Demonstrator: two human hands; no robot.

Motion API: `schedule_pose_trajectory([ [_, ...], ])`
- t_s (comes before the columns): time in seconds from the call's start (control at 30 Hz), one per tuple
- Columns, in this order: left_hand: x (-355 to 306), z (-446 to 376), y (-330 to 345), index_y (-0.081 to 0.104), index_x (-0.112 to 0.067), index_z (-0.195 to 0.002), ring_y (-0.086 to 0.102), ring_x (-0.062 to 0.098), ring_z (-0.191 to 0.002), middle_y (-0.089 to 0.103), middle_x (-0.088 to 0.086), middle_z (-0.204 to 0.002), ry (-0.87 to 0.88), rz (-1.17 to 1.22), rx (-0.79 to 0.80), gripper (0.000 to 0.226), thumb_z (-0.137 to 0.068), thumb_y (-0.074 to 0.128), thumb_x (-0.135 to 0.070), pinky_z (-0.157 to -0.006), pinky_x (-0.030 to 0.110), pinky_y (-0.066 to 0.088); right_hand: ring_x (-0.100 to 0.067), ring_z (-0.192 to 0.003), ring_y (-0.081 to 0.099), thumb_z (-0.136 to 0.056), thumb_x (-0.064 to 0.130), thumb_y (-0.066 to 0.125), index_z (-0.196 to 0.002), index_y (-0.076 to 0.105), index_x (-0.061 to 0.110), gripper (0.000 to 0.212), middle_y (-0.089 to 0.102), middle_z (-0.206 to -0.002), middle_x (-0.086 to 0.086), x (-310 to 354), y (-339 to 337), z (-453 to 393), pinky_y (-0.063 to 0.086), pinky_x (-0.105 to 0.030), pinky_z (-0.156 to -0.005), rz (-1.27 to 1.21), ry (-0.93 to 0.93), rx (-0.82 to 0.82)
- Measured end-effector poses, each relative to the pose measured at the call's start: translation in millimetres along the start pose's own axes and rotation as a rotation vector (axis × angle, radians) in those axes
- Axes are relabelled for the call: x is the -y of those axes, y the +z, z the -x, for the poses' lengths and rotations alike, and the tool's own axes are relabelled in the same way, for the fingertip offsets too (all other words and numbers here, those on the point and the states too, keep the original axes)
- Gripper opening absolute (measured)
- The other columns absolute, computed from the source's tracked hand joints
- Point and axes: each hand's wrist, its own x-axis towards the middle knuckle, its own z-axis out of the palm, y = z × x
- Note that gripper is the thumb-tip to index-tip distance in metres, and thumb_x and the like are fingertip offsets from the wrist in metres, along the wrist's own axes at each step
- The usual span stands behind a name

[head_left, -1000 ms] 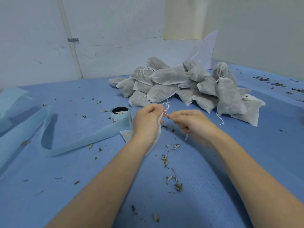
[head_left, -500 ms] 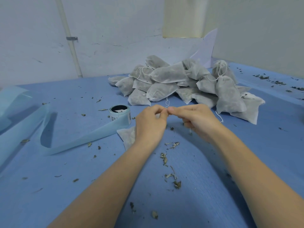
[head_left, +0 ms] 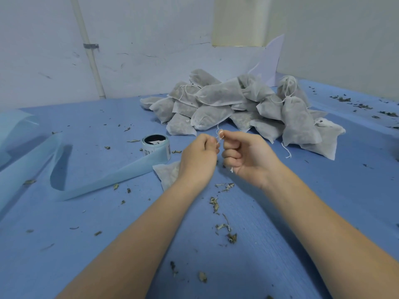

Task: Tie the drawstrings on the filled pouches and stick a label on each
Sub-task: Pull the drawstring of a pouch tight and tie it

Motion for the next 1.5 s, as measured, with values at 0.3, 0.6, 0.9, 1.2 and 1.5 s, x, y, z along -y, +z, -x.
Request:
schedule_pose_trajectory([
  [0.3, -4, 11, 1, 0.063, -0.032, -0.090, 0.059, 0.004, -0.089, 0.065, -0.011, -0.092, 0.287, 0.062, -0.202, 0.010, -0.086, 0.065, -0.023, -0.080, 0.018, 0.045, -0.007, -0.047, 0.014, -0.087, 0.012, 0.061, -0.063, 0.066, 0.015, 0.024, 0.021, -0.057, 0.006, 1, 0, 0, 0.016, -0.017, -0.036, 0.038, -0.024, -0.104],
  [0.6, -7, 11, 0, 0.074, -0.016, -0.087, 0.063, 0.018, -0.084, 0.072, -0.004, -0.084, 0.299, -0.037, -0.351, 0.008, -0.085, 0.066, -0.016, -0.083, 0.037, 0.047, -0.006, -0.042, 0.027, -0.084, 0.014, 0.070, -0.069, 0.059, 0.010, 0.019, 0.034, -0.049, 0.010, 0, 6, 3, 0.026, -0.016, -0.040, 0.319, -0.233, -0.256],
  [0.9, -4, 11, 0, 0.070, -0.012, -0.092, 0.060, 0.022, -0.088, 0.070, 0.002, -0.088, 0.343, -0.245, -0.354, 0.016, -0.091, 0.059, -0.024, -0.079, 0.034, 0.041, -0.005, -0.043, 0.034, -0.085, 0.025, 0.071, -0.062, 0.069, 0.019, 0.023, 0.037, -0.045, 0.014, -1, 7, 8, 0.031, -0.013, -0.043, 0.593, -0.318, -0.321],
  [1.2, -5, 2, 3, 0.062, -0.026, -0.088, 0.035, 0.013, -0.105, 0.037, -0.002, -0.106, 0.089, -0.168, -0.217, 0.011, -0.094, 0.052, -0.026, -0.076, 0.009, 0.020, -0.011, -0.077, 0.063, -0.090, 0.026, 0.065, -0.086, 0.074, 0.017, 0.013, 0.068, -0.077, 0.007, -7, 7, 5, 0.056, -0.034, -0.086, 0.615, -0.413, -0.262],
  [1.5, -11, -8, 0, 0.067, -0.020, -0.090, 0.052, 0.033, -0.116, 0.059, 0.015, -0.119, -0.103, 0.056, -0.069, 0.013, -0.090, 0.056, -0.025, -0.102, 0.048, 0.039, 0.002, -0.063, 0.054, -0.099, 0.025, 0.050, -0.086, 0.056, 0.021, 0.015, 0.060, -0.074, 0.010, -21, 14, -4, 0.043, -0.019, -0.065, 0.548, -0.417, -0.279],
])
